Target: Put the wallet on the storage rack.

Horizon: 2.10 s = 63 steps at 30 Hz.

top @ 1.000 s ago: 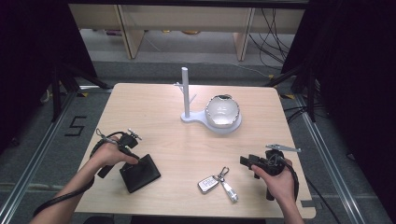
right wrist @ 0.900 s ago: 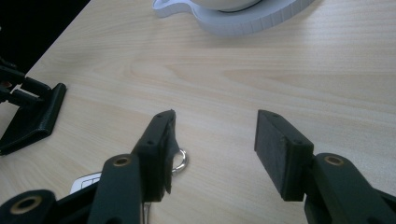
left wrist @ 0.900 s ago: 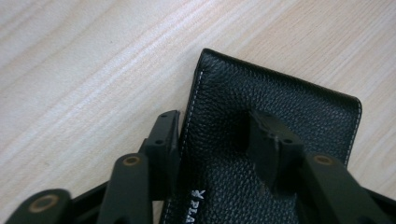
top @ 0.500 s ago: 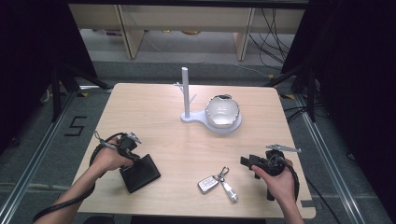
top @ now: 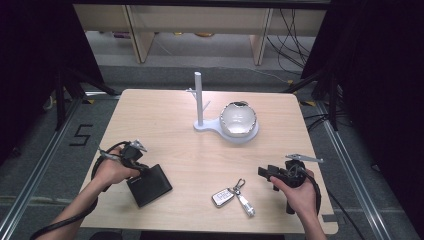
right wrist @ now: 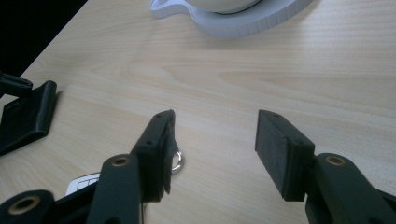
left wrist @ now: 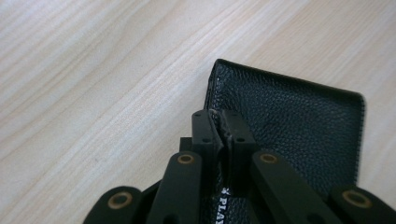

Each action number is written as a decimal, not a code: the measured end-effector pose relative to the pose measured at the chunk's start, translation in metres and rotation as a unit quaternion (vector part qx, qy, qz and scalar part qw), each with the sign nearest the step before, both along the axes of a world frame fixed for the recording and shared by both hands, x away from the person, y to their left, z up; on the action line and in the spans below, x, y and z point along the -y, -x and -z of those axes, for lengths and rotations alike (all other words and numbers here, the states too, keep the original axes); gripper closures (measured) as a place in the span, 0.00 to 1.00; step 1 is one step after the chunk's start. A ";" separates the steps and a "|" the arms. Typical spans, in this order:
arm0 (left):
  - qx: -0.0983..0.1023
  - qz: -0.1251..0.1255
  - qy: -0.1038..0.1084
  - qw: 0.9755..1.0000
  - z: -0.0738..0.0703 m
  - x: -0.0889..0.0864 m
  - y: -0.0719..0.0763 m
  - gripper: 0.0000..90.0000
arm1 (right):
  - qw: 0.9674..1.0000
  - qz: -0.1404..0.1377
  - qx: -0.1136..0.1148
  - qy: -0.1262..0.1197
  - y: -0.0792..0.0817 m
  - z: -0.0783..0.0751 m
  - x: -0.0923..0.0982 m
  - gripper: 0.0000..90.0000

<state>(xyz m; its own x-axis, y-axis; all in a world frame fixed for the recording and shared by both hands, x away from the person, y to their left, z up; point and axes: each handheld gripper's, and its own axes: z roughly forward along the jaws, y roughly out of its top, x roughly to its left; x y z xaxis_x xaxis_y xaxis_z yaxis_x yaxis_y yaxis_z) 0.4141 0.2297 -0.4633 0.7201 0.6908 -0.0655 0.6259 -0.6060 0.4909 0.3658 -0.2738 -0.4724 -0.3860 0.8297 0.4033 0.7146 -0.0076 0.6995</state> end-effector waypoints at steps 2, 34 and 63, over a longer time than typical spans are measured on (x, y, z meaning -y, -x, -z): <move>0.005 0.001 0.008 1.000 -0.005 -0.003 0.004 0.95 | 1.000 -0.005 -0.001 -0.004 -0.001 0.001 0.000 0.54; -0.058 -0.014 0.018 0.998 0.017 -0.004 -0.019 0.95 | 1.000 -0.031 0.001 -0.004 -0.007 -0.009 -0.016 0.54; -0.093 -0.024 -0.003 0.995 0.018 0.023 -0.025 0.73 | 1.000 -0.028 -0.002 0.004 -0.002 -0.007 -0.010 0.52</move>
